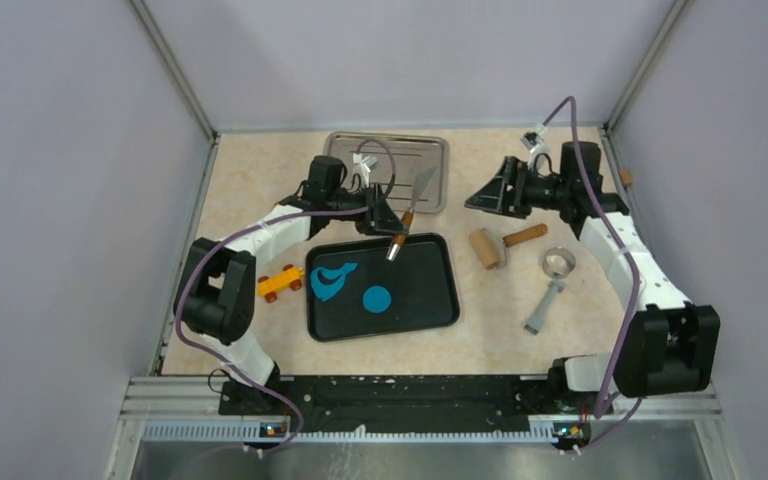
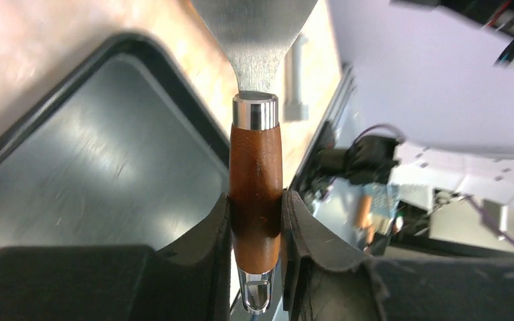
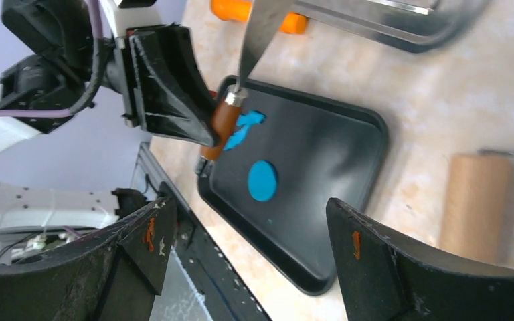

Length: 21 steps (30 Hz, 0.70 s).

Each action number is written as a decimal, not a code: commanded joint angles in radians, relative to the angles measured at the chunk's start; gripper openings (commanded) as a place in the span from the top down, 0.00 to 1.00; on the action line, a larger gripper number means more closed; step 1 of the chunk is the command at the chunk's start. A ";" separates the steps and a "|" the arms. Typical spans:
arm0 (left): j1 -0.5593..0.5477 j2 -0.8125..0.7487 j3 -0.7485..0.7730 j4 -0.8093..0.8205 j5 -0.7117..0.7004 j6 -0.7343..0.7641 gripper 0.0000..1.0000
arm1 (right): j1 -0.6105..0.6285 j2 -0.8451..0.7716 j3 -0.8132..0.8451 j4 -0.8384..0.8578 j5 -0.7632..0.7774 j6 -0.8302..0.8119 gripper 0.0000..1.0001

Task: Roll out the dumpling wrappers from the dough

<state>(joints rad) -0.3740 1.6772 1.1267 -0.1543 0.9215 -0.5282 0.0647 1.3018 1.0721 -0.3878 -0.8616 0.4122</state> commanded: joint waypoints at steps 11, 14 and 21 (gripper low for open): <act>-0.026 0.045 0.029 0.547 0.058 -0.442 1.00 | 0.248 0.255 0.329 0.057 0.292 0.088 0.17; -0.027 0.033 0.032 0.546 0.061 -0.433 1.00 | 0.287 0.290 0.347 0.071 0.299 0.089 0.18; -0.043 0.017 0.036 0.564 0.076 -0.404 1.00 | 0.368 0.372 0.399 0.091 0.367 0.086 0.28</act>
<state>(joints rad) -0.4038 1.7458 1.1275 0.3138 0.9630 -0.9516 0.3908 1.6413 1.3899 -0.3267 -0.5652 0.4973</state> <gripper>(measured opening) 0.287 0.761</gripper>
